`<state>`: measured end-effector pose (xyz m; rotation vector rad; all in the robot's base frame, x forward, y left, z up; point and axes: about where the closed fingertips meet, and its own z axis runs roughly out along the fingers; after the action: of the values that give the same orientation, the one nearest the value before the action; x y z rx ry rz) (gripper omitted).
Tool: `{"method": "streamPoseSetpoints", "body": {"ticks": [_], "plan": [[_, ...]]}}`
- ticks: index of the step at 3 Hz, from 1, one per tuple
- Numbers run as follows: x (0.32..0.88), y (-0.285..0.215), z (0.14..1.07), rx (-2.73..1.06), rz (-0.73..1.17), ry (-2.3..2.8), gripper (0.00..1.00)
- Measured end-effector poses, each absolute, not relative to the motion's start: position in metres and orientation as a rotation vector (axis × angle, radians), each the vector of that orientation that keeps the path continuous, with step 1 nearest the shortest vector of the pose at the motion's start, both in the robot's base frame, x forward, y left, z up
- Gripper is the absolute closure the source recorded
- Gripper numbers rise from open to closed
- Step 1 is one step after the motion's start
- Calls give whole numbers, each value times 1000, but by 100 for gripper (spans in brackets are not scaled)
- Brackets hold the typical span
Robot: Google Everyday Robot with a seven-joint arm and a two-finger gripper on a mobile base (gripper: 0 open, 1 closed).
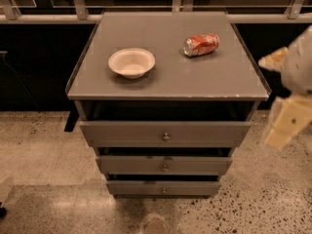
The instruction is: Open bottom drawer
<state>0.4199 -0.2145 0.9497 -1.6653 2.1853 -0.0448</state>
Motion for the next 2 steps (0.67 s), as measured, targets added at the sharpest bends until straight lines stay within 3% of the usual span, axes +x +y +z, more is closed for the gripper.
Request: {"method": "streamPoseSetpoints", "body": {"ticks": [2], "plan": [[389, -214, 800, -1348, 296, 2244, 0]]}}
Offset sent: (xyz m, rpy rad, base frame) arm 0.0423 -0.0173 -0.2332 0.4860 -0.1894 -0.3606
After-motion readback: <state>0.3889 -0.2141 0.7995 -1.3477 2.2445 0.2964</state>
